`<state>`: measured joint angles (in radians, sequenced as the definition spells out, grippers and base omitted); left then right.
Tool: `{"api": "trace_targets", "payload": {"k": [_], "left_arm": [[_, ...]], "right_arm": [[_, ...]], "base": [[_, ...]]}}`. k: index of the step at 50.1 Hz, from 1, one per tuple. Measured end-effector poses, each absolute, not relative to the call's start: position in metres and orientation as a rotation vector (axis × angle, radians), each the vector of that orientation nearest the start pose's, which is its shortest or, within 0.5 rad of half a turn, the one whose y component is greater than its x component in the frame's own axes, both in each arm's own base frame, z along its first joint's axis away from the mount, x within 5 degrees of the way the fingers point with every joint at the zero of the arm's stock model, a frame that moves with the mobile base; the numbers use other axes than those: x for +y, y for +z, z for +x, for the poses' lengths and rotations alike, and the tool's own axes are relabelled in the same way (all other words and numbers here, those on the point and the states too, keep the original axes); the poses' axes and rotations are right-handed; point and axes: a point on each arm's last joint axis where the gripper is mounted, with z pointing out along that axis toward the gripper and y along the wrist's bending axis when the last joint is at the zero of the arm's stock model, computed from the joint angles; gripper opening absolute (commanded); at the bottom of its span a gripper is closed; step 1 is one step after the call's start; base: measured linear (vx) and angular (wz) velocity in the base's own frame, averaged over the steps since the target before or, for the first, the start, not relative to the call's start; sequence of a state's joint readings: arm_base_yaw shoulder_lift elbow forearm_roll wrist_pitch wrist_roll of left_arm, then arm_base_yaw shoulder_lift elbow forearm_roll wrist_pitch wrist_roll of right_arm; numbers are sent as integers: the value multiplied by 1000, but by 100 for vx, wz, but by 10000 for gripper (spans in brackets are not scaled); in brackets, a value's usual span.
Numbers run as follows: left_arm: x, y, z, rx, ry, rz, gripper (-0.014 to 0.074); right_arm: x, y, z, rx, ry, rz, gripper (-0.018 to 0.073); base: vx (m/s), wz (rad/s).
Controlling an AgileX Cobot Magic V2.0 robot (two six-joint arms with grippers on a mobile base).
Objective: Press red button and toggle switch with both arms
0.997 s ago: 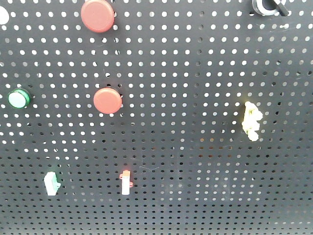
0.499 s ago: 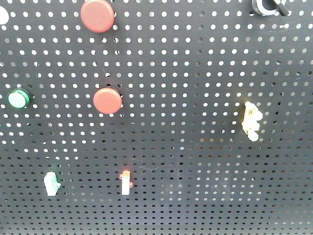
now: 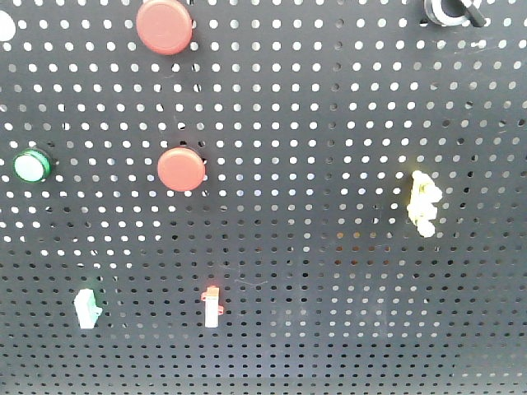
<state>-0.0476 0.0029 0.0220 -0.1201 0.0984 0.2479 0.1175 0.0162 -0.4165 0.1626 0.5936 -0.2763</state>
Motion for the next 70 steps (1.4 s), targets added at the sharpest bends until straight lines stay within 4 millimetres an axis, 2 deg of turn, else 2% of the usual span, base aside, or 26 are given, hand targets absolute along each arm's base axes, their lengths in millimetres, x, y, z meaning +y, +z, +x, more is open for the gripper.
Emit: {"api": "trace_targets", "payload": {"k": [47, 55, 63, 70], "left_arm": [[-3, 194, 57, 1617, 24, 105, 1], [-3, 194, 57, 1617, 24, 105, 1], [-3, 194, 57, 1617, 25, 104, 1], [-3, 194, 57, 1617, 25, 104, 1]], "right_arm": [[11, 294, 19, 1649, 61, -283, -3], [7, 292, 21, 1645, -3, -290, -3], [2, 270, 36, 1604, -63, -207, -3], [3, 231, 51, 1600, -76, -196, -3]], "base": [[0, 0], [0, 0], [0, 0], [0, 0]]}}
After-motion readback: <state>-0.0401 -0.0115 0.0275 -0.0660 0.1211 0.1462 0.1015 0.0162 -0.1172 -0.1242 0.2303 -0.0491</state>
